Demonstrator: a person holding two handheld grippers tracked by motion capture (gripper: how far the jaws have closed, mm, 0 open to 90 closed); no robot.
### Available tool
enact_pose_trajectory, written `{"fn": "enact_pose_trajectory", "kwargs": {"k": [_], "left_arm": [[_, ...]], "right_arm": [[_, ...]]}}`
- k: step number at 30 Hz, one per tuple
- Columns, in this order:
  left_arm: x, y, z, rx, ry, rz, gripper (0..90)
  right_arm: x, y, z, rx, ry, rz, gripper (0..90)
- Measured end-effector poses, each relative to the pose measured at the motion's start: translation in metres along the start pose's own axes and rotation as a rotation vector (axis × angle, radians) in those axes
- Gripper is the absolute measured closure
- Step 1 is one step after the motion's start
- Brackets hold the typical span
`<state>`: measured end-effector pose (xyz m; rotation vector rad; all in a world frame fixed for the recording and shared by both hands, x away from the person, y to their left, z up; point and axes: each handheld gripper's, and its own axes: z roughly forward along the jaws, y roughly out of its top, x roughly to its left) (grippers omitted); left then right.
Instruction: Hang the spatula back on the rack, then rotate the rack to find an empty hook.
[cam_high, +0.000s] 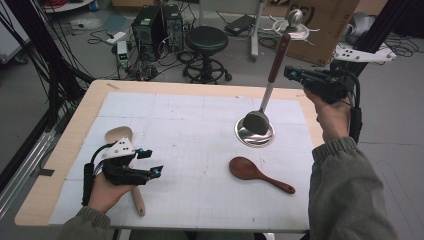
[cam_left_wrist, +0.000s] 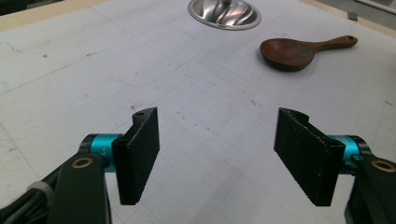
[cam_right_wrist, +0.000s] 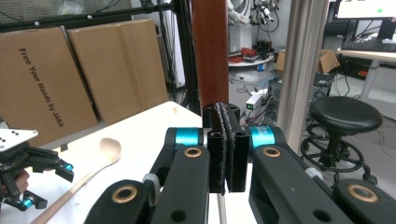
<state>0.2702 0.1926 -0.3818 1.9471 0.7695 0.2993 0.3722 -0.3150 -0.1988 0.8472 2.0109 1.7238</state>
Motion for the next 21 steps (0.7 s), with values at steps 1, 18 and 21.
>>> {"fn": "enact_pose_trajectory", "kwargs": {"k": [1, 18, 21], "left_arm": [[0.0, 0.0, 0.0, 0.0, -0.001, 0.0, 31.7], [0.001, 0.0, 0.0, -0.001, -0.003, -0.002, 31.0], [0.001, 0.0, -0.001, 0.0, -0.001, 0.003, 31.0]], "right_arm": [[0.0, 0.003, -0.002, -0.002, 0.0, -0.004, 89.4], [0.003, 0.031, 0.003, -0.035, -0.011, -0.053, 89.5], [0.004, 0.031, 0.006, -0.036, -0.015, -0.055, 89.4]]}}
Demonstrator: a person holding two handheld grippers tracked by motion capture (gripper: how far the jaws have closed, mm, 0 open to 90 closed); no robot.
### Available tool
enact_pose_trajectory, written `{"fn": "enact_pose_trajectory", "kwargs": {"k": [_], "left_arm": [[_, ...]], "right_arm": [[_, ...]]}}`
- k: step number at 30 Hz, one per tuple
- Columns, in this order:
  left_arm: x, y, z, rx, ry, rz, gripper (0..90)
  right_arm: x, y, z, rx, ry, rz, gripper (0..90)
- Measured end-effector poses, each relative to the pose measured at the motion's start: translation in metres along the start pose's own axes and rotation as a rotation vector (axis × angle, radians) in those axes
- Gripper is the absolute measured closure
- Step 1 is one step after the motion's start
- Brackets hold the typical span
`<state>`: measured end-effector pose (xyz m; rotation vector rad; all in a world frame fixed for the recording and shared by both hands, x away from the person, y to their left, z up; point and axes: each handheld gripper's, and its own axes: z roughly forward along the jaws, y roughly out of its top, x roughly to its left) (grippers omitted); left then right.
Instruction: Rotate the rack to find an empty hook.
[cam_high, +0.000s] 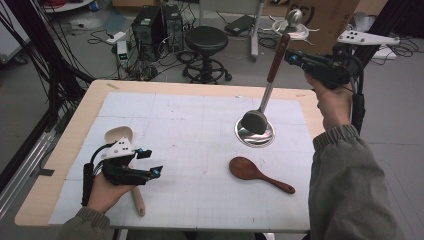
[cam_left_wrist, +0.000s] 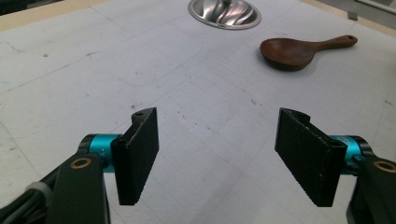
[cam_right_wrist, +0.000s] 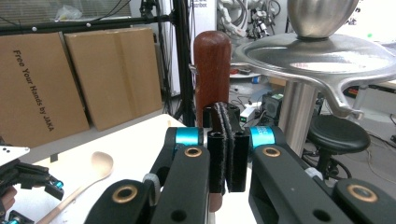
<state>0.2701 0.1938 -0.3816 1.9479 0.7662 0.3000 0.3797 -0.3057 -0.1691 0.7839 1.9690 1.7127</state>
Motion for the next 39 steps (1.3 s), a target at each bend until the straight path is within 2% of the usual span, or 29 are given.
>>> {"fn": "enact_pose_trajectory", "kwargs": {"k": [15, 39], "left_arm": [[0.001, 0.0, 0.0, -0.001, 0.004, -0.006, 30.9], [0.001, 0.0, 0.001, 0.009, 0.009, 0.003, 30.8]], "right_arm": [[0.005, 0.001, 0.004, -0.019, -0.013, -0.006, 89.4], [0.011, 0.003, 0.013, -0.011, -0.013, -0.026, 89.5]]}}
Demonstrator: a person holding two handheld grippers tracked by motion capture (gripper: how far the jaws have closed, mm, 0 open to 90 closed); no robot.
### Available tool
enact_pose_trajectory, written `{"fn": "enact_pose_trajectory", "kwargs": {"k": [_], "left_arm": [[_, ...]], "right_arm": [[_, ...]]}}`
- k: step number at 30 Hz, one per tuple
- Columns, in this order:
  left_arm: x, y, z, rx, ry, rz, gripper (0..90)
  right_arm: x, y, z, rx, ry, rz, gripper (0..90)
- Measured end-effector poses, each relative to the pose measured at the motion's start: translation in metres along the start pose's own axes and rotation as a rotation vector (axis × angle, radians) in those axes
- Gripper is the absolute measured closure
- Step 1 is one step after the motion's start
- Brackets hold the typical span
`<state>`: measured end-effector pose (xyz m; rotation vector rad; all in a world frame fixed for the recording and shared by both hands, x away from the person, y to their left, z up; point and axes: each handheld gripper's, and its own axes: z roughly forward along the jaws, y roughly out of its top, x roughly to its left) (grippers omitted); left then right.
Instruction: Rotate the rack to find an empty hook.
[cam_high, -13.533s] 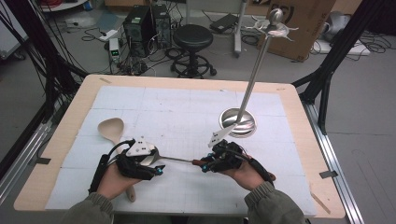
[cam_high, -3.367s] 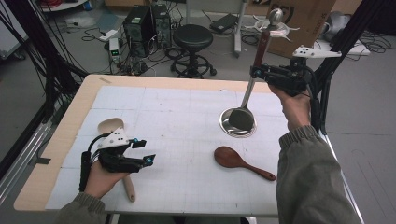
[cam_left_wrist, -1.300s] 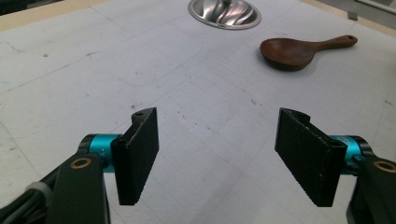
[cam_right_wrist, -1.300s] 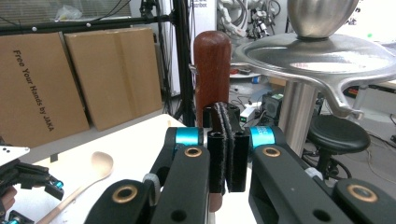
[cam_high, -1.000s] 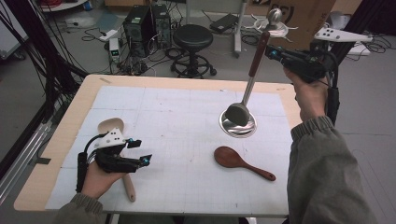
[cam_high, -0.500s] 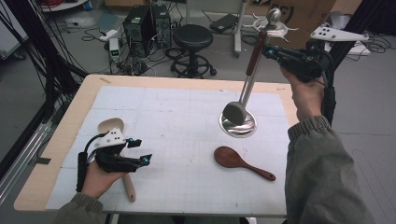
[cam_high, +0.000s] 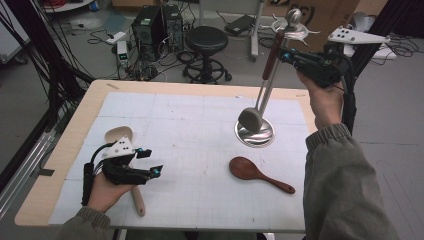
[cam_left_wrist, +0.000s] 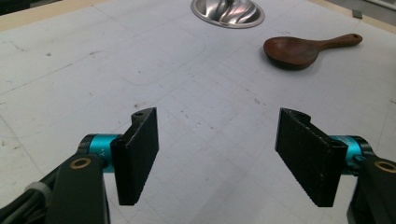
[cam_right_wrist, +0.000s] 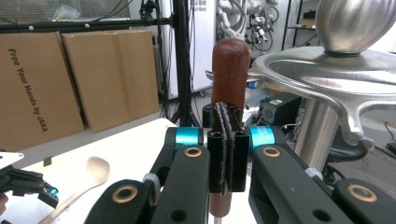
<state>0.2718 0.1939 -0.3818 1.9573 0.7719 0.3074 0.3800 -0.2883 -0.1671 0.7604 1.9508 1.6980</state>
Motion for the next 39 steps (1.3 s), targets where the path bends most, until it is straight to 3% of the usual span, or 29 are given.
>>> {"fn": "enact_pose_trajectory", "kwargs": {"k": [9, 21, 32, 39], "left_arm": [[0.0, 0.0, 0.0, 0.0, 0.001, 0.001, 30.8], [0.0, 0.0, 0.0, -0.002, 0.004, -0.003, 30.8], [0.001, 0.0, 0.0, -0.002, 0.004, -0.003, 30.8], [0.0, 0.0, 0.0, -0.001, 0.004, -0.002, 30.8]], "right_arm": [[-0.004, -0.002, -0.008, -0.008, 0.018, 0.002, 89.5], [-0.019, -0.006, -0.036, -0.021, 0.014, 0.007, 89.5], [-0.032, -0.004, -0.052, -0.026, -0.019, 0.023, 89.5], [-0.035, -0.001, -0.049, -0.025, -0.033, 0.019, 89.5]]}}
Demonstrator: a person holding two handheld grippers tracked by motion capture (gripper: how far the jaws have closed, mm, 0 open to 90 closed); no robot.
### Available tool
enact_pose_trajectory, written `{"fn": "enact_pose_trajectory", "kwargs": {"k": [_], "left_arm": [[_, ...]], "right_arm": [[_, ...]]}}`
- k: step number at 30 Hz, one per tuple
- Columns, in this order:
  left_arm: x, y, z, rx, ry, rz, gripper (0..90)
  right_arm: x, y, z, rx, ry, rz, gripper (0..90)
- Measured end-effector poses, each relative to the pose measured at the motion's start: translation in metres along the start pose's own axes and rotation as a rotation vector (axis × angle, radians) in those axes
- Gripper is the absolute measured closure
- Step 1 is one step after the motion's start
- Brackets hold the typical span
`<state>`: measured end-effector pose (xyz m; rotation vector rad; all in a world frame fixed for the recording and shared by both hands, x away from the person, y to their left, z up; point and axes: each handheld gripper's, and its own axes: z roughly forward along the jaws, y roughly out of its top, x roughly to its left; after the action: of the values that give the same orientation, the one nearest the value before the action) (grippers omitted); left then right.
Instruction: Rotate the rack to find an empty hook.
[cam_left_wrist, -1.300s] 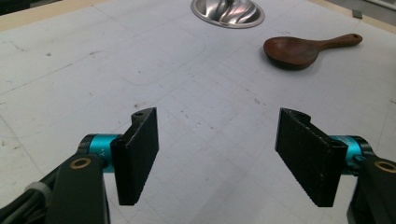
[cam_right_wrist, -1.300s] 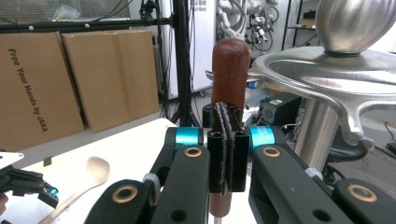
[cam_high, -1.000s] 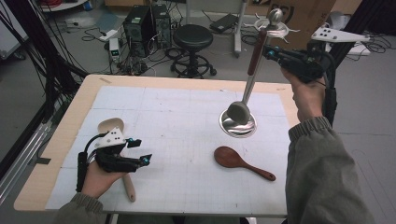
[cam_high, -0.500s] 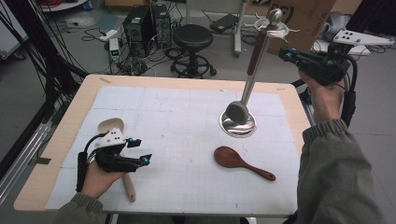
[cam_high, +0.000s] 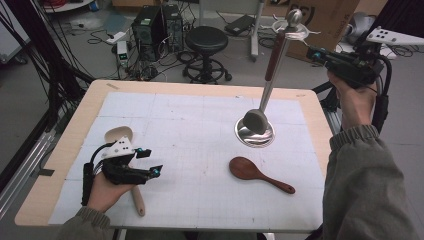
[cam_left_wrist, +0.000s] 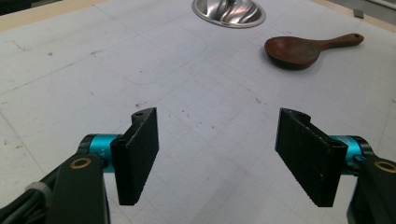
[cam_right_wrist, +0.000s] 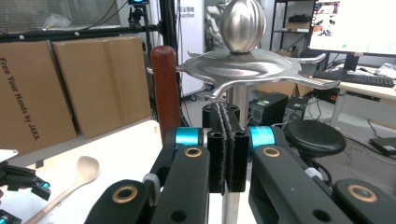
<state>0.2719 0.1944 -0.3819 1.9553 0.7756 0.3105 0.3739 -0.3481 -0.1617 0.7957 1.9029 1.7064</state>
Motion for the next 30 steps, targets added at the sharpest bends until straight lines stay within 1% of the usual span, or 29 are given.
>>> {"fn": "enact_pose_trajectory", "kwargs": {"k": [2, 6, 7, 9, 10, 13, 20, 26, 30], "left_arm": [[0.0, 0.0, 0.0, 0.002, 0.001, -0.001, 30.8], [0.001, -0.001, -0.001, 0.002, 0.004, -0.004, 30.8], [0.001, -0.001, -0.001, 0.005, 0.005, 0.002, 30.8], [0.001, -0.001, -0.001, 0.006, 0.005, 0.002, 30.8], [0.001, -0.001, -0.001, 0.0, 0.005, -0.003, 30.8], [0.001, -0.001, -0.001, 0.005, 0.005, 0.002, 30.8], [0.001, 0.0, -0.001, -0.001, 0.004, -0.001, 30.8], [0.001, 0.0, -0.001, -0.001, 0.004, 0.0, 30.8], [0.001, 0.0, -0.001, -0.002, 0.004, 0.0, 30.8]], "right_arm": [[-0.001, 0.002, 0.001, 0.005, -0.001, -0.001, 89.5], [-0.001, 0.004, 0.0, -0.003, 0.006, -0.002, 89.5], [-0.001, 0.005, 0.001, -0.001, 0.009, -0.011, 89.5], [0.0, 0.006, 0.001, 0.003, 0.012, -0.012, 89.5], [0.001, 0.006, 0.002, 0.002, 0.018, -0.016, 89.5], [0.005, 0.008, 0.004, 0.004, 0.032, -0.032, 89.5], [0.015, 0.01, 0.014, 0.002, 0.06, -0.048, 89.5], [0.022, 0.011, 0.024, -0.001, 0.072, -0.05, 89.5], [0.026, 0.012, 0.03, 0.001, 0.07, -0.051, 89.5]]}}
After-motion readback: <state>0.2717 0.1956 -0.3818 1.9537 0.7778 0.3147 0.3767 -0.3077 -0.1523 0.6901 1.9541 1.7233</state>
